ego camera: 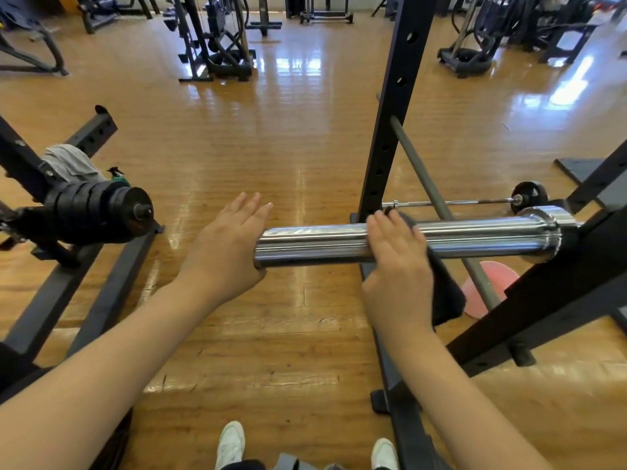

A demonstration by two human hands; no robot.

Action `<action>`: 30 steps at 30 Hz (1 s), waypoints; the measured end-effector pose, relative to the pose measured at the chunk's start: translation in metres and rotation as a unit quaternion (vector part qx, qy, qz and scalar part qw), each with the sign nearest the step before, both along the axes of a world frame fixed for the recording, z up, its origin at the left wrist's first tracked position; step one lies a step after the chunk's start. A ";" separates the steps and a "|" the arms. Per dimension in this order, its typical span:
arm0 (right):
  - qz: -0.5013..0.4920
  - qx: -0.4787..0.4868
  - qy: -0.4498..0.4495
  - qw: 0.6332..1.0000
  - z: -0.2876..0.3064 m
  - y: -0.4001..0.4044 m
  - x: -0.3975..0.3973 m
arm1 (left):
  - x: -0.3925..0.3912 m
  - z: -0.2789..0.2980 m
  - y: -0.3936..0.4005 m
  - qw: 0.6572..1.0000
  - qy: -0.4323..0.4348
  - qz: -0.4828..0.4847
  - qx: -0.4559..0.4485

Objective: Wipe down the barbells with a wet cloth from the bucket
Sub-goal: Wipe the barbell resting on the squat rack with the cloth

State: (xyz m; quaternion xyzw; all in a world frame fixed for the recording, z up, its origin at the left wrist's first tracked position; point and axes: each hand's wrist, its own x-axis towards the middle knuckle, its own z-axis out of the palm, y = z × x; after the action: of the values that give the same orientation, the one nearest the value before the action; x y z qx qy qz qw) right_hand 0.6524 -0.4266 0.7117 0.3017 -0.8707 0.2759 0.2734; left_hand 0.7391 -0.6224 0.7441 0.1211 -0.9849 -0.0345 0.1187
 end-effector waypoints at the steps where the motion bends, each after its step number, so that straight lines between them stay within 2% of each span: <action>1: 0.023 0.005 0.011 1.000 -0.003 0.000 0.003 | 0.000 0.000 0.000 1.000 -0.003 0.000 0.001; 4: 0.041 -0.006 0.029 0.999 -0.007 0.019 -0.007 | 0.001 0.001 0.000 1.000 -0.006 -0.002 0.007; 7: -0.012 -0.044 0.003 0.999 -0.005 0.037 -0.017 | 0.001 0.001 0.001 1.000 -0.007 0.001 0.013; 10: -0.056 -0.039 -0.021 0.997 0.004 0.015 -0.015 | 0.001 0.001 0.001 1.000 -0.004 -0.003 0.011; 14: -0.001 -0.010 0.004 1.000 0.009 -0.006 -0.005 | 0.002 0.002 0.002 1.000 -0.005 -0.002 0.010; 18: 0.038 -0.004 -0.007 0.999 0.006 0.020 -0.008 | 0.002 0.001 0.000 1.000 -0.002 -0.005 0.005; 21: -0.016 -0.043 -0.035 0.998 0.008 0.035 -0.018 | 0.001 0.000 0.000 1.000 0.002 -0.004 0.007; 24: -0.059 -0.037 -0.032 0.997 0.005 0.016 -0.013 | 0.000 -0.003 -0.001 1.000 0.002 -0.010 0.003; 27: -0.023 -0.030 0.003 0.999 -0.008 -0.006 0.008 | 0.001 -0.004 -0.003 1.000 0.010 -0.013 0.001; 30: 0.026 -0.031 0.029 0.999 -0.014 0.008 0.002 | 0.000 -0.005 -0.003 1.000 0.017 -0.015 0.000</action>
State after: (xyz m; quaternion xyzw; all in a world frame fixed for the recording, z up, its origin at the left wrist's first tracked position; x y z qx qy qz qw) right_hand 0.6548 -0.4187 0.6980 0.3234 -0.8453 0.3005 0.3009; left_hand 0.7396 -0.6257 0.7391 0.1052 -0.9844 -0.0388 0.1353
